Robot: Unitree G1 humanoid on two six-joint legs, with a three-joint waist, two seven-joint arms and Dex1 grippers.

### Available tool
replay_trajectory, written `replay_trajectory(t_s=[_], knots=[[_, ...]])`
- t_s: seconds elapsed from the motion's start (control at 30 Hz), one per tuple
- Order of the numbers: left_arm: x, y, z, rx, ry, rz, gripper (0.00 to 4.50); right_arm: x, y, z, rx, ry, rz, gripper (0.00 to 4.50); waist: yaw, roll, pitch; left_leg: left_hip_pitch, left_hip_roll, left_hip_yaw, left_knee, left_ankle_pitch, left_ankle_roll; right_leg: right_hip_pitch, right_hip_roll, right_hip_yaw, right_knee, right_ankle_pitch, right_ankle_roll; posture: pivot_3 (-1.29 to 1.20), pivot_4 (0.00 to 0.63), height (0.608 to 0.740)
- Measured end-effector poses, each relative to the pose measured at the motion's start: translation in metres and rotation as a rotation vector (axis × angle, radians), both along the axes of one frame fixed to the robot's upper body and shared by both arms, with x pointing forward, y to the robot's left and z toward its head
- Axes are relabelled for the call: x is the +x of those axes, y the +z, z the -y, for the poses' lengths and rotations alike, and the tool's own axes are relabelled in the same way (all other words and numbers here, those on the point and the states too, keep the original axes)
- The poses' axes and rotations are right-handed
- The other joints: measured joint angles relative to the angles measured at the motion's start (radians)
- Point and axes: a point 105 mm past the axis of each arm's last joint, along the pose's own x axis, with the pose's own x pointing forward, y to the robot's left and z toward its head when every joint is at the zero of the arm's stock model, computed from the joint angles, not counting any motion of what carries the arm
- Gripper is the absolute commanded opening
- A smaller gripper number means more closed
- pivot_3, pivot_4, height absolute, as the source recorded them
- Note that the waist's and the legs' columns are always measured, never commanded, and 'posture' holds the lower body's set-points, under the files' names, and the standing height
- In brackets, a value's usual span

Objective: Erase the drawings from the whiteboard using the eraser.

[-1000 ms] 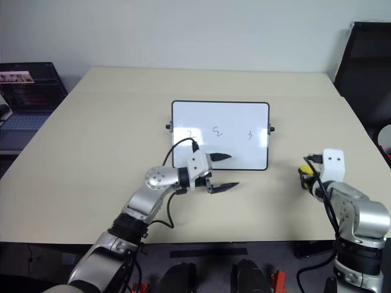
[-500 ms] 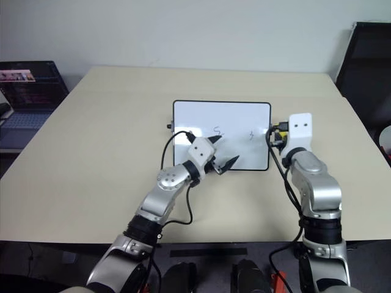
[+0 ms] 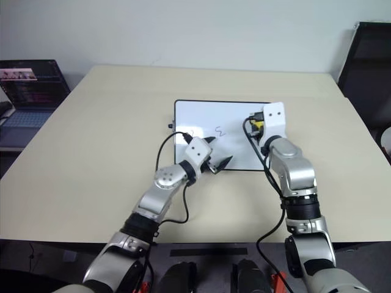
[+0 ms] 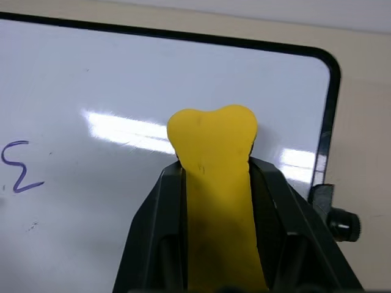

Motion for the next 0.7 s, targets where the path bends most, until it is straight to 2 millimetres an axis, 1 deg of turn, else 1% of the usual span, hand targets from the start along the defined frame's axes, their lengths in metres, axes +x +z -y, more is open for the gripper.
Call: replay_trajectory(t_s=[0.13,0.23,0.37,0.57,0.6,0.7], knots=[[-0.001,0.005,0.001,-0.008,-0.003,0.017,4.5,-0.002,-0.005,-0.002,-0.051,0.013,-0.033,1.04,0.0,0.0,0.0,0.0,0.0,0.0,0.0,0.0,0.0,0.0,0.0,0.0,0.0,0.0,0.0,0.0,0.15,0.74],[-0.002,0.008,0.002,-0.011,-0.006,0.026,4.5,-0.01,-0.014,-0.001,-0.077,0.015,-0.068,1.04,0.001,0.0,0.0,0.0,0.0,0.0,0.0,0.0,0.0,0.001,0.0,0.0,0.0,0.0,0.0,0.0,0.15,0.74],[-0.005,0.005,0.0,-0.012,-0.001,0.018,4.5,-0.032,-0.035,0.005,-0.087,0.012,-0.135,1.04,0.002,0.0,-0.001,0.0,0.0,-0.001,0.001,0.0,0.0,0.001,0.0,-0.001,0.0,0.0,0.001,0.0,0.15,0.74],[-0.012,-0.001,-0.003,-0.019,0.01,-0.007,4.5,-0.069,-0.069,0.023,-0.096,-0.029,-0.268,1.04,0.003,-0.001,-0.001,0.002,0.0,-0.003,0.001,0.0,0.0,0.002,0.0,0.0,0.0,-0.002,0.004,0.0,0.15,0.74],[-0.013,-0.001,-0.003,-0.019,0.01,-0.008,4.5,-0.073,-0.073,0.026,-0.096,-0.039,-0.288,1.04,0.002,-0.001,-0.001,0.002,0.0,-0.003,0.002,0.0,0.0,0.002,0.0,0.0,0.0,-0.002,0.004,0.0,0.15,0.74],[-0.014,0.0,-0.004,-0.018,0.011,-0.007,4.5,-0.078,-0.076,0.033,-0.087,-0.063,-0.309,1.04,0.002,-0.001,-0.001,0.002,0.0,-0.003,0.002,0.0,0.0,0.002,0.0,0.001,0.0,-0.003,0.005,0.0,0.15,0.74]])
